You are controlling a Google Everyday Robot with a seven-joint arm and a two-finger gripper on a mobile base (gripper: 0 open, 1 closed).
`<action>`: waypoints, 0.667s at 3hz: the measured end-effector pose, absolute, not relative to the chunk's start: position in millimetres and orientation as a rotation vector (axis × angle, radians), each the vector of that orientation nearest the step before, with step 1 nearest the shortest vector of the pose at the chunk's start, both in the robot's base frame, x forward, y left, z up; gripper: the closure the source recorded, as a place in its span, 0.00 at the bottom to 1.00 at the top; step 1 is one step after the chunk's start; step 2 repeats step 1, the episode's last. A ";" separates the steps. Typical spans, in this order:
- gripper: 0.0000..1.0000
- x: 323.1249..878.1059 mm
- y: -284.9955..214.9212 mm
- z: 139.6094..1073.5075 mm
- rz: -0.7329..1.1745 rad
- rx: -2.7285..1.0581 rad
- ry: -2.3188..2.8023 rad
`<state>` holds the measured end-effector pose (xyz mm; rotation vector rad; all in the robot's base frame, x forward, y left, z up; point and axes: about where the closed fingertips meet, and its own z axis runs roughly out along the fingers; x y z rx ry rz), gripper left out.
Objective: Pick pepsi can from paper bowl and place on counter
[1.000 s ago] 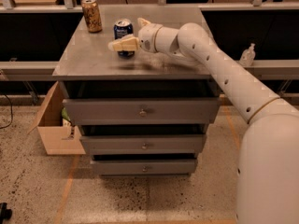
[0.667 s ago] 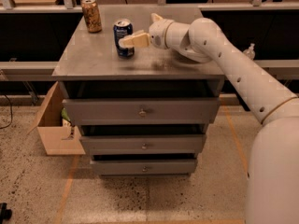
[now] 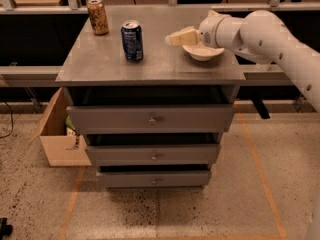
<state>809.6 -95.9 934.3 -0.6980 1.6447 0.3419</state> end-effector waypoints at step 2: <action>0.00 810.9 -113.7 930.9 0.324 -0.669 1.674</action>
Offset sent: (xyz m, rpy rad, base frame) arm 0.0000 0.0000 0.0000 0.0000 0.0000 0.0000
